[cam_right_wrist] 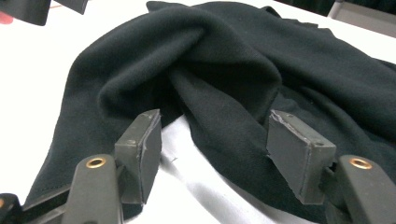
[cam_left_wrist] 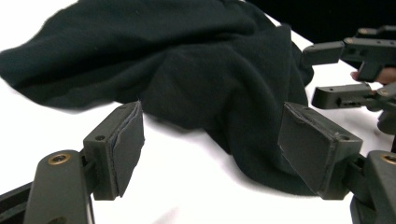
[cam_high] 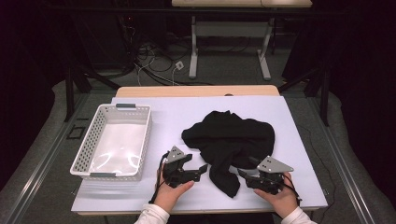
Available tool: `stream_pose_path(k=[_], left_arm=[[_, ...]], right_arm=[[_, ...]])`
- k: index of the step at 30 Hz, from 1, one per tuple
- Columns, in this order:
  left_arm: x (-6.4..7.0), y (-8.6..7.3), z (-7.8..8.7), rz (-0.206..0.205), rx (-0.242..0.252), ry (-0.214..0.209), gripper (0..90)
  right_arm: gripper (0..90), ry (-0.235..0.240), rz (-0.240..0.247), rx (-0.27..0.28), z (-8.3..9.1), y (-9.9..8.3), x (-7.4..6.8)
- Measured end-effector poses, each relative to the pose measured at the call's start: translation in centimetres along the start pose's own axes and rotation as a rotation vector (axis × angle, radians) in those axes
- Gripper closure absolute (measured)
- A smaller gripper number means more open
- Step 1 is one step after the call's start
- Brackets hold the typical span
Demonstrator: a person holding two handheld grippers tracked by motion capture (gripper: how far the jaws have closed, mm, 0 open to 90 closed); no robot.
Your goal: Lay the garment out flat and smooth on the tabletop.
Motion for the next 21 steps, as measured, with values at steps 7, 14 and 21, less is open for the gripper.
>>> stream_pose_path(k=[7, 14, 21], left_arm=[[0.4, -0.3, -0.4, 0.008, -0.010, -0.014, 23.9], [1.5, -0.9, -1.2, -0.020, -0.037, -0.037, 24.8], [2.8, -1.3, -1.9, -0.051, -0.058, -0.060, 24.8]], right_arm=[[36.7, 0.009, 0.010, -0.024, -0.9, -0.3, -0.2], [51.4, 0.004, 0.041, -0.076, -1.5, -0.7, -0.1], [82.1, 0.011, 0.059, -0.149, -1.6, -1.2, 0.3]])
Point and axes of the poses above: each handheld gripper's, and its own axes: z roughly backward along the jaws, y roughly out of its top, x roughly to its right, the point moved 7 cm from there along -z, roughly forward along the jaws, and after that the axes turned 8 degrees about y, right-handed, at the moved point
